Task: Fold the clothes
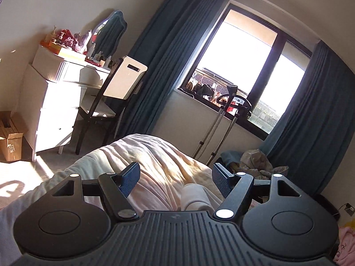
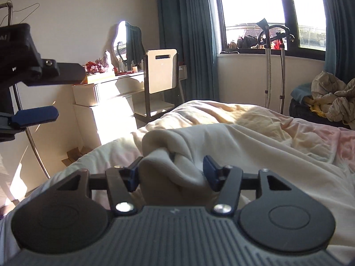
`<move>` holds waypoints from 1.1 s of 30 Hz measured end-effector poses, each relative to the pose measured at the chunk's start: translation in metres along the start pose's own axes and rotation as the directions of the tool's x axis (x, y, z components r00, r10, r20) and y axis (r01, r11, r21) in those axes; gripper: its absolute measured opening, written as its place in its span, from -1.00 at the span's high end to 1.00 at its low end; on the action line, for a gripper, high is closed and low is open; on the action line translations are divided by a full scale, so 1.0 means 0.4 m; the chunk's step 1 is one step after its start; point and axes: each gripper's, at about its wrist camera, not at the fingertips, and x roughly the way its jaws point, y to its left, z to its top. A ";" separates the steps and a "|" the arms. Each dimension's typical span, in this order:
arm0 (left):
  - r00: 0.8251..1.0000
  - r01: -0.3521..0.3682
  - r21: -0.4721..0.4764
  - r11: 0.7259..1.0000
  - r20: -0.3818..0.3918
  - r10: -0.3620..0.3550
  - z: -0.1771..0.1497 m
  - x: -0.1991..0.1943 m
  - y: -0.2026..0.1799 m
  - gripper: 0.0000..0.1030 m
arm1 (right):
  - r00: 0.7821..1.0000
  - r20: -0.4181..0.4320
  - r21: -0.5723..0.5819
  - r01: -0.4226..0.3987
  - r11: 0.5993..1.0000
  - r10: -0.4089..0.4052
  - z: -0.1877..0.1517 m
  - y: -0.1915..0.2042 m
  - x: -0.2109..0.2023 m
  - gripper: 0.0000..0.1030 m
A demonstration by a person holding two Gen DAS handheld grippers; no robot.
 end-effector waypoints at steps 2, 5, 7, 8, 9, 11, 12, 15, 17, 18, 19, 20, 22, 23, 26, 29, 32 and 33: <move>0.998 -0.010 0.040 0.999 -0.061 0.012 -0.019 0.024 -0.010 -0.46 | 0.999 0.027 -0.015 -0.033 0.999 0.033 0.000 -0.034 -0.089 -0.28; 0.984 -0.051 0.119 0.992 -0.165 0.071 -0.057 0.071 -0.028 -0.46 | 0.997 0.078 -0.070 0.012 0.997 -0.006 -0.004 -0.090 -0.202 -0.28; 0.974 -0.078 0.163 0.984 -0.199 0.110 -0.074 0.094 -0.035 -0.46 | 0.990 0.076 -0.083 0.125 0.989 -0.119 -0.026 -0.133 -0.240 -0.28; 0.968 -0.090 0.181 0.979 -0.214 0.129 -0.082 0.106 -0.034 -0.46 | 0.984 0.065 -0.075 0.169 0.983 -0.165 -0.040 -0.157 -0.252 -0.27; 0.961 -0.103 0.196 0.975 -0.232 0.148 -0.090 0.118 -0.030 -0.46 | 0.981 0.046 -0.052 0.192 0.980 -0.189 -0.059 -0.184 -0.256 -0.27; 0.946 -0.128 0.226 0.966 -0.265 0.188 -0.107 0.144 -0.021 -0.46 | 0.971 -0.028 -0.022 0.238 0.971 -0.238 -0.114 -0.240 -0.245 -0.26; 0.938 -0.141 0.237 0.961 -0.279 0.207 -0.114 0.155 -0.016 -0.46 | 0.966 -0.090 -0.004 0.245 0.970 -0.244 -0.143 -0.259 -0.227 -0.26; 0.917 -0.174 0.229 0.958 -0.317 0.242 -0.128 0.176 0.005 -0.49 | 0.952 -0.196 0.072 0.255 0.964 -0.237 -0.214 -0.299 -0.191 -0.37; 0.912 -0.185 0.197 0.963 -0.330 0.242 -0.129 0.177 0.020 -0.49 | 0.951 -0.194 0.102 0.262 0.960 -0.239 -0.226 -0.298 -0.185 -0.38; 0.912 -0.188 0.180 0.965 -0.333 0.240 -0.128 0.174 0.025 -0.49 | 0.951 -0.196 0.118 0.264 0.957 -0.238 -0.228 -0.298 -0.183 -0.38; 0.914 -0.190 0.164 0.968 -0.331 0.235 -0.125 0.168 0.027 -0.49 | 0.952 -0.197 0.134 0.264 0.955 -0.235 -0.231 -0.298 -0.182 -0.38; 0.918 -0.191 0.148 0.970 -0.324 0.230 -0.120 0.159 0.027 -0.47 | 0.953 -0.194 0.145 0.262 0.954 -0.232 -0.237 -0.300 -0.185 -0.38; 0.938 -0.176 0.108 0.978 -0.284 0.200 -0.101 0.122 0.015 -0.45 | 0.956 -0.187 0.159 0.256 0.953 -0.226 -0.243 -0.300 -0.189 -0.38; 0.948 -0.165 0.087 0.982 -0.260 0.182 -0.090 0.101 0.008 -0.45 | 0.957 -0.183 0.162 0.253 0.954 -0.223 -0.244 -0.300 -0.193 -0.39; 0.984 -0.076 0.018 0.997 -0.163 0.078 -0.066 0.025 -0.023 -0.46 | 0.958 -0.180 0.164 0.255 0.953 -0.225 -0.243 -0.298 -0.195 -0.40; 0.993 0.031 -0.007 0.999 -0.115 -0.032 -0.072 -0.009 -0.075 -0.46 | 0.958 -0.171 0.154 0.257 0.954 -0.230 -0.245 -0.293 -0.194 -0.41; 0.984 0.120 0.092 0.988 -0.141 -0.106 -0.117 0.033 -0.170 -0.46 | 0.959 -0.164 0.152 0.255 0.955 -0.230 -0.247 -0.296 -0.193 -0.42; 0.980 0.146 0.118 0.982 -0.156 -0.127 -0.138 0.055 -0.198 -0.46 | 0.960 -0.164 0.152 0.254 0.955 -0.229 -0.247 -0.297 -0.193 -0.42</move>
